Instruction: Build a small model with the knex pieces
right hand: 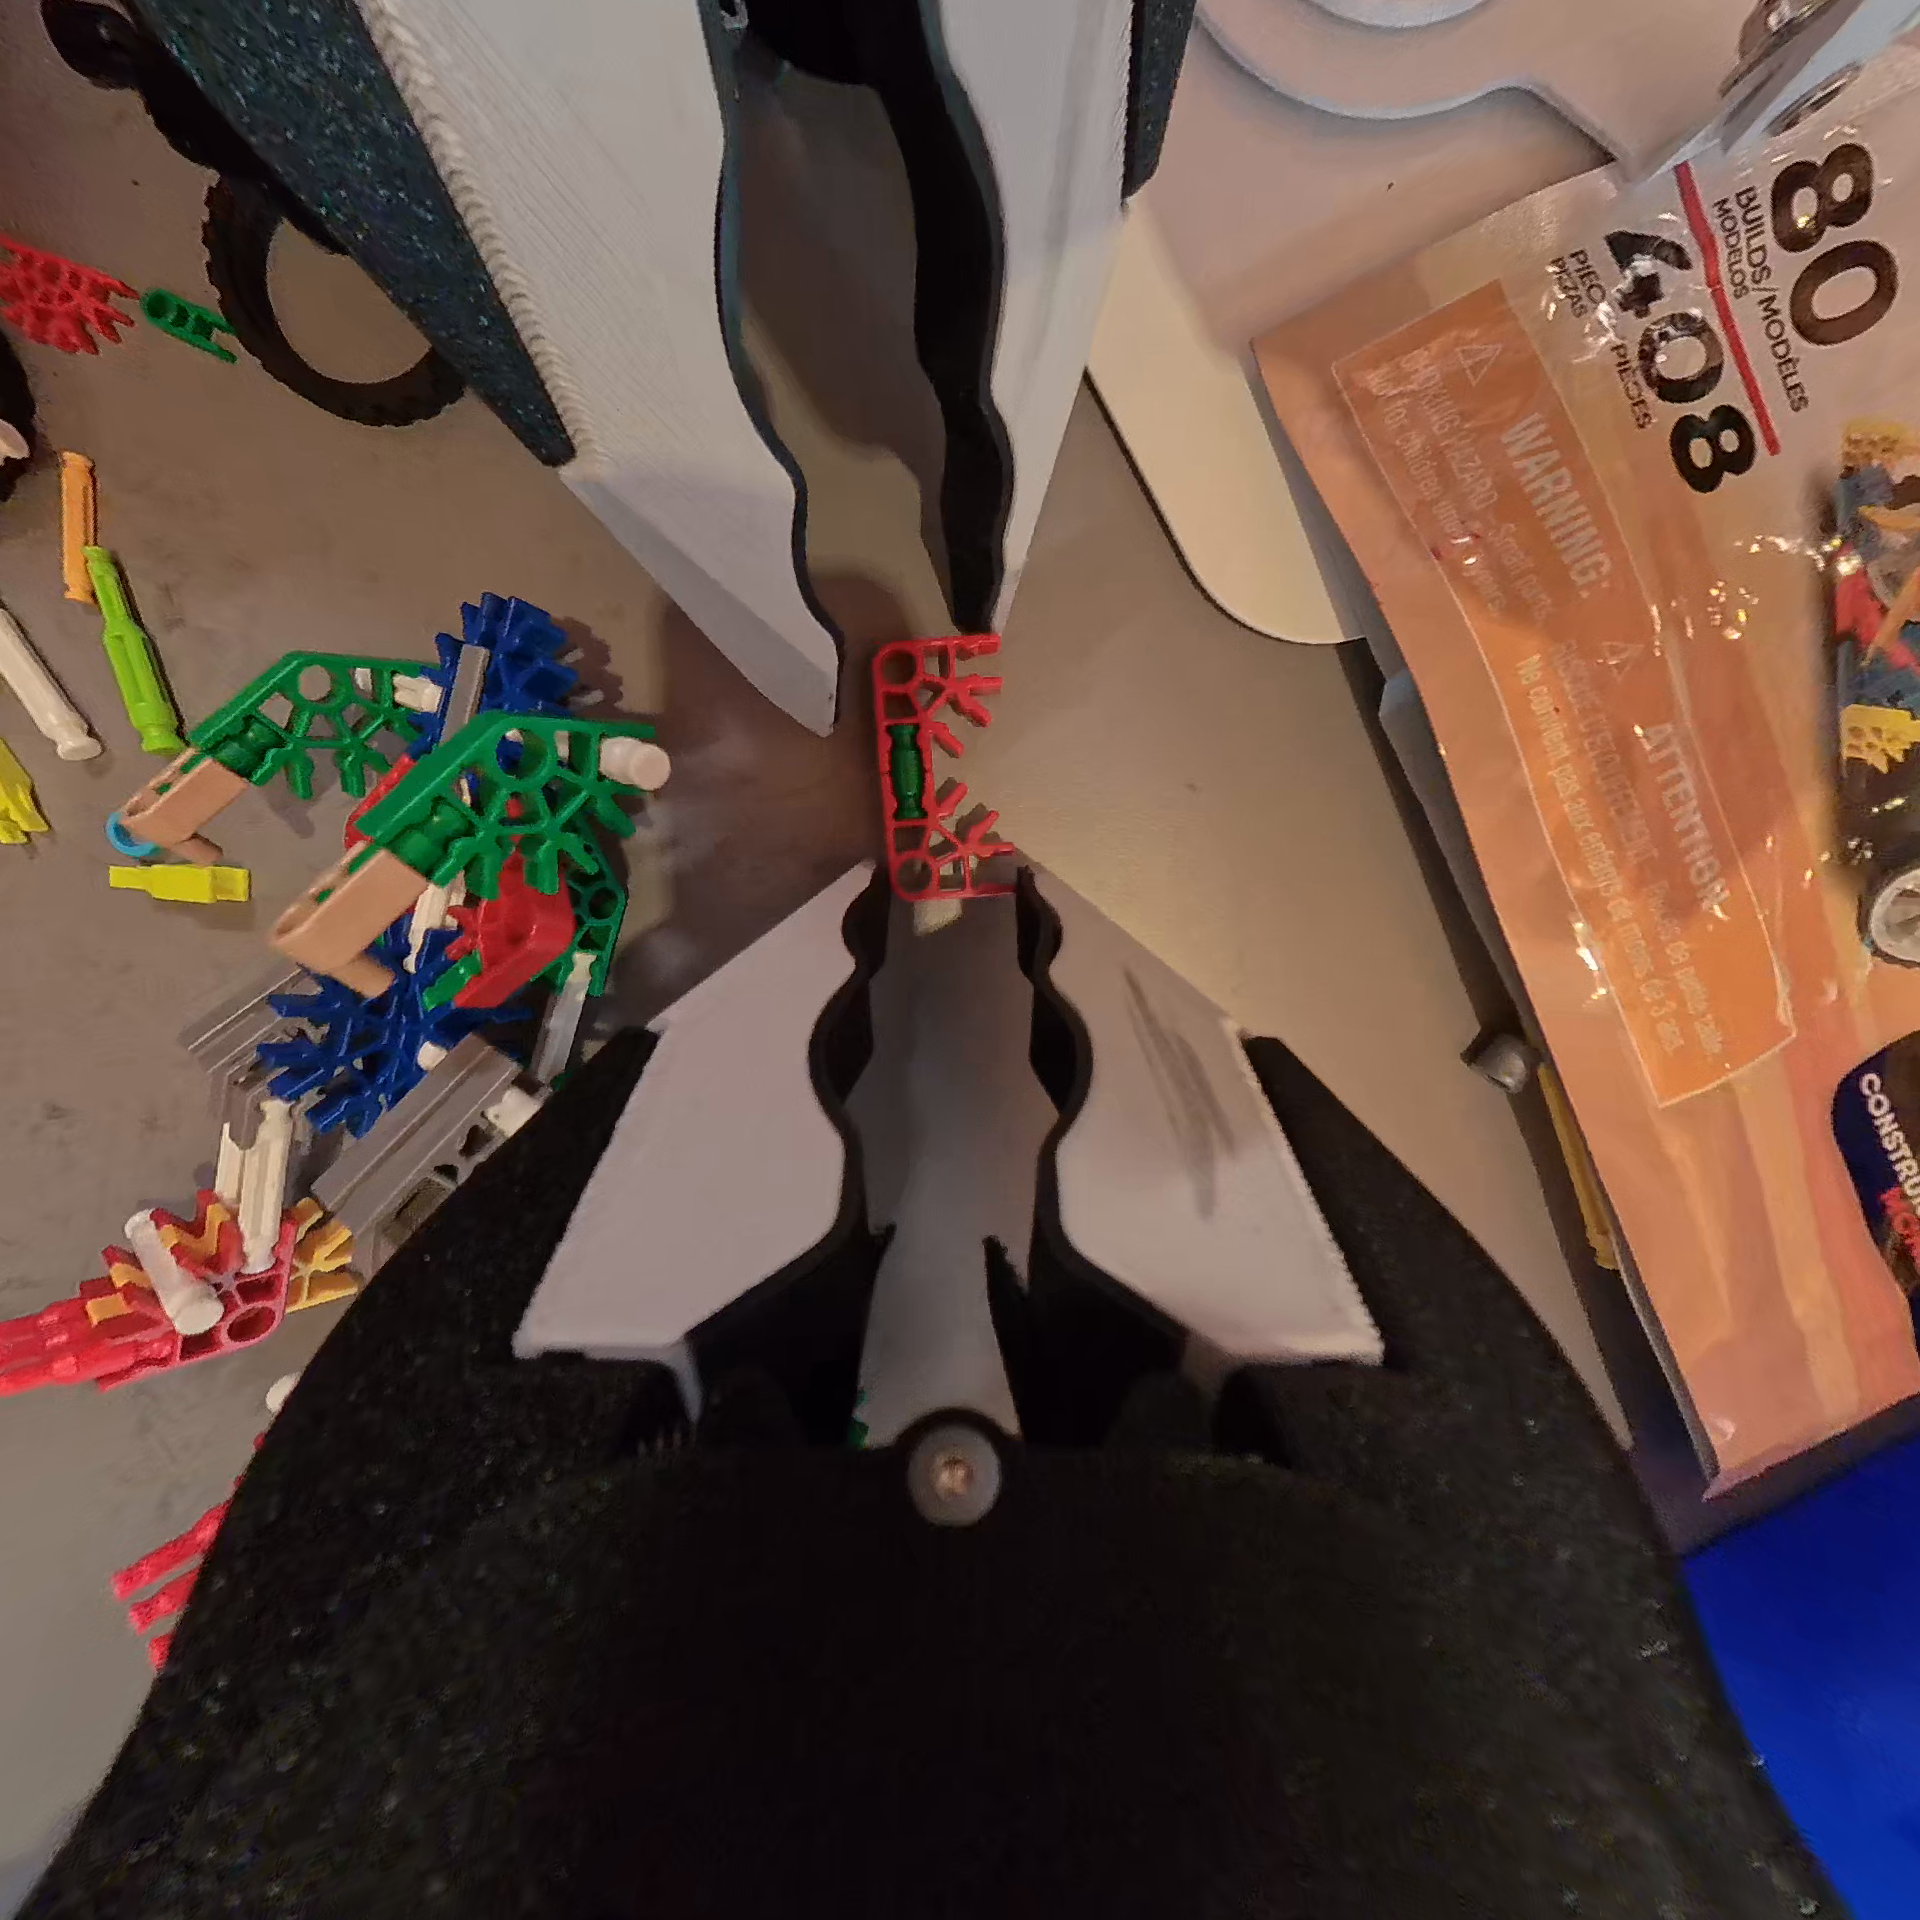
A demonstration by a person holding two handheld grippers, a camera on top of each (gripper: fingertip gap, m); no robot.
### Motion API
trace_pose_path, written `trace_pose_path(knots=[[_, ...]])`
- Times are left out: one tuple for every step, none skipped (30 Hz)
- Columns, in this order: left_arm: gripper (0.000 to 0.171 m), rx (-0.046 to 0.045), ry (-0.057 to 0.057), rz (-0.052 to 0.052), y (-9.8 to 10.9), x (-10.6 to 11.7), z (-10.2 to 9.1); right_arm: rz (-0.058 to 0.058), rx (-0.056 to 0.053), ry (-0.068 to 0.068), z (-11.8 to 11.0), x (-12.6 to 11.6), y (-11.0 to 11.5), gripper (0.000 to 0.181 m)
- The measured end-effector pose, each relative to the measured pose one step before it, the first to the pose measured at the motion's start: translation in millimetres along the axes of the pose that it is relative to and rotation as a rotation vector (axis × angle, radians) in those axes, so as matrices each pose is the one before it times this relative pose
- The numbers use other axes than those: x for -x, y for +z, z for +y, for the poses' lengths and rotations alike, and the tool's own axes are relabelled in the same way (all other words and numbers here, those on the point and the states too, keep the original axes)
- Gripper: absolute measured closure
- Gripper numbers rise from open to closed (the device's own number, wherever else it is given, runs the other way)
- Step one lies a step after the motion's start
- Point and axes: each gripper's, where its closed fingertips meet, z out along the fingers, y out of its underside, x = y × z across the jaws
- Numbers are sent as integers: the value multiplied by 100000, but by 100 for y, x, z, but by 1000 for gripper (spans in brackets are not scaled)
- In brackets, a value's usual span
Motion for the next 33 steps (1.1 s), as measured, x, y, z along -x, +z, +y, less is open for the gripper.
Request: trace_pose_path(knots=[[142,-420,240,51,-37,-24,-74,49,-473,141,-76,-67,-139,157],[142,-109,156,102,-6,-27,-21,20,-502,-3,-73,-50,-120,157],[141,79,115,-273,-3,27,15,51,-369,-142,-55,-50,-118,157],[141,11,271,-441,-13,47,-2,106,-155,-87,-20,-63,-113,157],[141,-184,219,-262,-15,27,-29,154,-61,-198,-2,-64,-100,157],[140,-264,34,-103,-20,9,-50,24,-11,-343,14,-33,-86,157],[140,-246,42,-152,-13,19,-42,-101,-4,-485,11,-21,-74,157],[139,-181,124,-198,-26,29,-38,-64,-15,-567,13,-22,-75,157],[139,-224,195,-140,-16,15,-50,-226,-5,-589,19,-1,-67,157],[139,-153,196,-49,-3,-3,-28,-426,-69,-786,1,26,-69,157],[139,78,206,112,9,-32,1,-214,-118,-785,-16,10,-73,157],[139,118,398,-96,16,3,14,-161,-9,-348,-3,-25,-54,157],[139,86,557,-153,11,-13,-4,-454,-77,-381,-9,23,-51,157],[139,-70,634,-38,2,-46,-25,-475,-311,-832,-56,48,-64,157],[139,-170,608,183,15,-80,-47,-404,-493,-1014,-91,56,-70,157],[139,-68,507,190,9,-75,-22,-454,-408,-697,-105,65,-61,157],[139,-23,603,74,18,-63,-31,-380,-158,-436,-72,40,-31,157],[139,17,610,135,19,-78,-10,-324,-163,-788,-73,53,-21,157],[140,137,466,203,30,-65,4,-355,-259,-923,-98,73,-9,157],[141,304,371,145,48,-58,35,-413,-272,-662,-93,77,1,157],[142,419,410,30,48,-37,56,-400,-391,-692,-109,78,-14,157],[144,396,489,92,37,-52,56,-407,-392,-761,-105,75,-5,157],[145,443,541,7,35,-46,64,-377,-52,-472,-30,57,3,157],[145,351,438,-23,28,-28,64,-272,163,-318,0,16,13,157],[145,195,157,-86,11,7,32,-177,-9,-383,-2,11,12,157],[145,-59,135,-105,-10,1,-16,-62,-29,-326,1,-14,11,157],[145,-33,100,-3,-20,4,-7,-86,-77,-75,-4,-19,-9,157],[145,-2,52,-67,-5,14,8,10,-219,102,-32,-33,-28,157],[145,-166,-51,-86,-22,33,-35,139,-207,19,-26,-38,-32,157],[145,-287,-77,-134,-30,34,-63,226,-111,-37,1,-57,-35,157],[145,-188,-59,-60,-20,19,-37,178,-178,96,-18,-41,-48,157],[145,-175,-247,67,-17,7,-46,133,-273,171,-18,-46,-48,157],[145,-240,-256,-21,-18,20,-47,202,-252,155,-12,-47,-52,157]])
